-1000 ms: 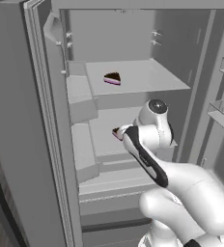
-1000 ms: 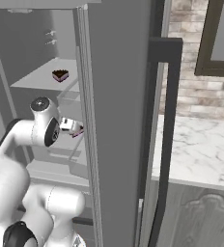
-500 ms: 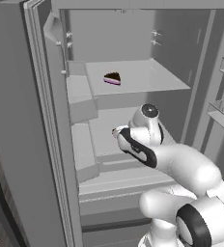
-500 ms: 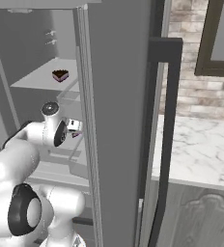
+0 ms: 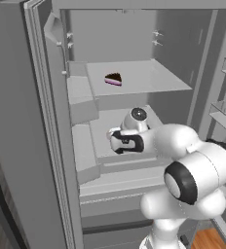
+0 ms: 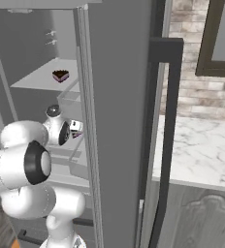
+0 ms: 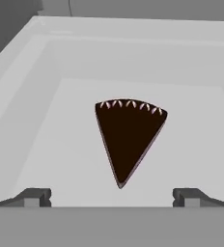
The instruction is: Take the cakes from the fridge and place them on the empty tray on the dining counter.
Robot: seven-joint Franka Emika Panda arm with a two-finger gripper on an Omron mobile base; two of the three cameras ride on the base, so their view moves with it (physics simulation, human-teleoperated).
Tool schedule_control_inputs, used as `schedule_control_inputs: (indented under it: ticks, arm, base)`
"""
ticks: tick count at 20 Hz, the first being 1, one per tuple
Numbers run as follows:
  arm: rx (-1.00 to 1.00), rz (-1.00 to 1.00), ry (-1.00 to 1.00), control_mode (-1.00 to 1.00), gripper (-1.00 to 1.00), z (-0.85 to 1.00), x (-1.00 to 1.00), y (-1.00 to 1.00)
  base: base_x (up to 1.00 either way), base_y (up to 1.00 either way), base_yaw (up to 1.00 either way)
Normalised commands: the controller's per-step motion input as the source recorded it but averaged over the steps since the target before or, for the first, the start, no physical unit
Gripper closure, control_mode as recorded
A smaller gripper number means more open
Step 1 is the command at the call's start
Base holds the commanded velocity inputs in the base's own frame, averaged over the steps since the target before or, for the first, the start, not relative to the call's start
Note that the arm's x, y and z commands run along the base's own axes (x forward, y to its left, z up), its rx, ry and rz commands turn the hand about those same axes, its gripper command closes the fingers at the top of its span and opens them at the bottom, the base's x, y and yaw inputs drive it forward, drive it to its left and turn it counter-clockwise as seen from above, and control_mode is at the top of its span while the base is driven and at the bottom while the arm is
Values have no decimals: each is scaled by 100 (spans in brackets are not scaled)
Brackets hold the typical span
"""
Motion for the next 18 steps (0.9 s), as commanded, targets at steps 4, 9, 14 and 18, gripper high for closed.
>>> schedule_control_inputs:
  ticks: [4, 9, 14, 18]
  arm:
    - [0, 0, 2, -100, -100, -24, 41, 0]
    - [0, 0, 0, -100, -100, -14, 41, 0]
    - [0, 0, 0, -100, -100, -26, 34, 0]
    - [0, 0, 0, -100, -100, -37, 32, 0]
  base:
    - [0, 0, 0]
    - [0, 0, 0]
    - [0, 0, 0]
    - [0, 0, 0]
